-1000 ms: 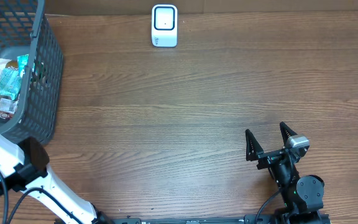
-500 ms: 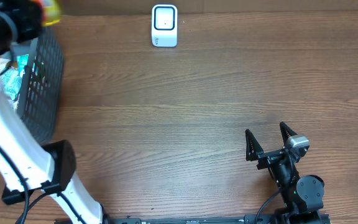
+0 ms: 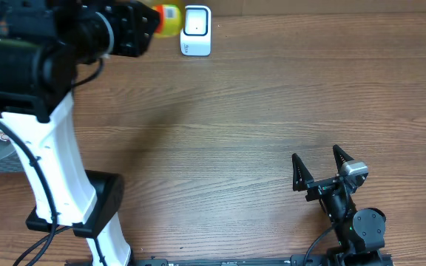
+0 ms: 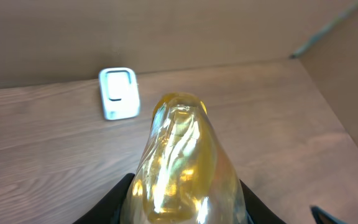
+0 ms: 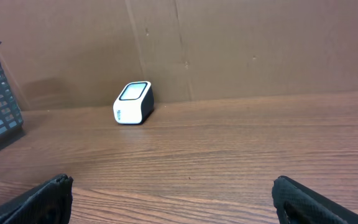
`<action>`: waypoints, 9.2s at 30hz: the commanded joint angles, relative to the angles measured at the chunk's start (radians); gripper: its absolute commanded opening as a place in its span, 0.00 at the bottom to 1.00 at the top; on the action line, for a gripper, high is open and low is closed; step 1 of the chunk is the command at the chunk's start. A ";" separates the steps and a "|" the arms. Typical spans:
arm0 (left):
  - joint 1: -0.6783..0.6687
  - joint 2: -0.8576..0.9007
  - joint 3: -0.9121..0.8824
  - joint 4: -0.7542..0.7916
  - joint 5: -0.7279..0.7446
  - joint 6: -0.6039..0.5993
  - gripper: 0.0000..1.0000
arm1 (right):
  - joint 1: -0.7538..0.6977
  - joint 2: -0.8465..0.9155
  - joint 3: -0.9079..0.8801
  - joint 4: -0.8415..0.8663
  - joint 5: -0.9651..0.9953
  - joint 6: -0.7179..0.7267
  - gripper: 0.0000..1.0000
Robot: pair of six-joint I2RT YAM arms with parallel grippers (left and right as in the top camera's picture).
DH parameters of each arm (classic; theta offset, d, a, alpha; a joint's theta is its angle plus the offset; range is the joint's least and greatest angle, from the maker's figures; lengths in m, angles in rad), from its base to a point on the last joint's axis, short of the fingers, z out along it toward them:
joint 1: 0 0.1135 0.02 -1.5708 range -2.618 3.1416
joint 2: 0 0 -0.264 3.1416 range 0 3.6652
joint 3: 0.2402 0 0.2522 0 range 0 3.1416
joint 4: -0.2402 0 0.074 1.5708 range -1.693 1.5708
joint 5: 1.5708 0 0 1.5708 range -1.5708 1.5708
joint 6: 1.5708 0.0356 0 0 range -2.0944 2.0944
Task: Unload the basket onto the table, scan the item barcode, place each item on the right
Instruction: 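Lift the yellow bottle out and carry it toward the white scanner, then lower the yellow bottle onto the table in front of the scanner, then open the left gripper and withdraw it toward the basket, then reach into the basket and grasp a green-capped item with the left gripper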
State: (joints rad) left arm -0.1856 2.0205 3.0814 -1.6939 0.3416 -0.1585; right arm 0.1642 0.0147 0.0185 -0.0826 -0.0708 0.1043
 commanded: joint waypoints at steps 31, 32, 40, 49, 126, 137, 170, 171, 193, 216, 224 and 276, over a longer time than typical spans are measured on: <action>-0.506 -0.012 -0.936 0.301 -0.335 -0.350 0.04 | -0.003 -0.012 -0.011 0.002 0.010 -0.003 1.00; -0.521 -0.012 -0.969 0.330 -0.344 -0.365 0.04 | -0.003 -0.012 -0.011 0.003 0.010 -0.003 1.00; -0.594 -0.012 -1.152 0.495 -0.421 -0.399 0.06 | -0.003 -0.012 -0.010 0.002 0.010 -0.003 1.00; -0.600 -0.005 -1.284 0.612 -0.428 -0.408 0.06 | -0.003 -0.012 -0.010 0.002 0.010 -0.003 1.00; -0.244 0.076 -0.314 0.054 -0.509 -0.244 1.00 | -0.003 -0.012 -0.010 0.002 0.010 -0.003 1.00; -0.013 0.031 -0.210 0.005 -0.509 -0.204 1.00 | -0.003 -0.012 -0.010 0.002 0.010 -0.003 1.00; 0.753 0.020 -0.473 0.160 -0.392 -0.024 1.00 | -0.003 -0.012 -0.010 0.002 0.010 -0.003 1.00; 0.755 0.020 -0.519 0.183 -0.391 -0.016 1.00 | -0.003 -0.012 -0.010 0.002 0.010 -0.003 1.00; 0.755 0.020 -1.195 0.747 -0.085 0.219 1.00 | -0.003 -0.012 -0.010 0.002 0.010 -0.003 1.00; 0.753 0.020 -1.458 1.058 -0.055 0.219 1.00 | -0.003 -0.012 -0.010 0.003 0.010 -0.003 1.00; 0.753 0.020 -1.505 1.105 -0.064 0.219 0.95 | -0.003 -0.012 -0.011 0.002 0.010 -0.003 1.00; 0.724 -0.198 -1.480 1.204 -0.209 0.218 0.54 | -0.003 -0.012 -0.010 0.002 0.010 -0.003 1.00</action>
State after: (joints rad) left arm 0.5426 1.9697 1.5822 -0.5011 0.1932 0.0555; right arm 0.1642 0.0147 0.0185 -0.0837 -0.0704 0.1040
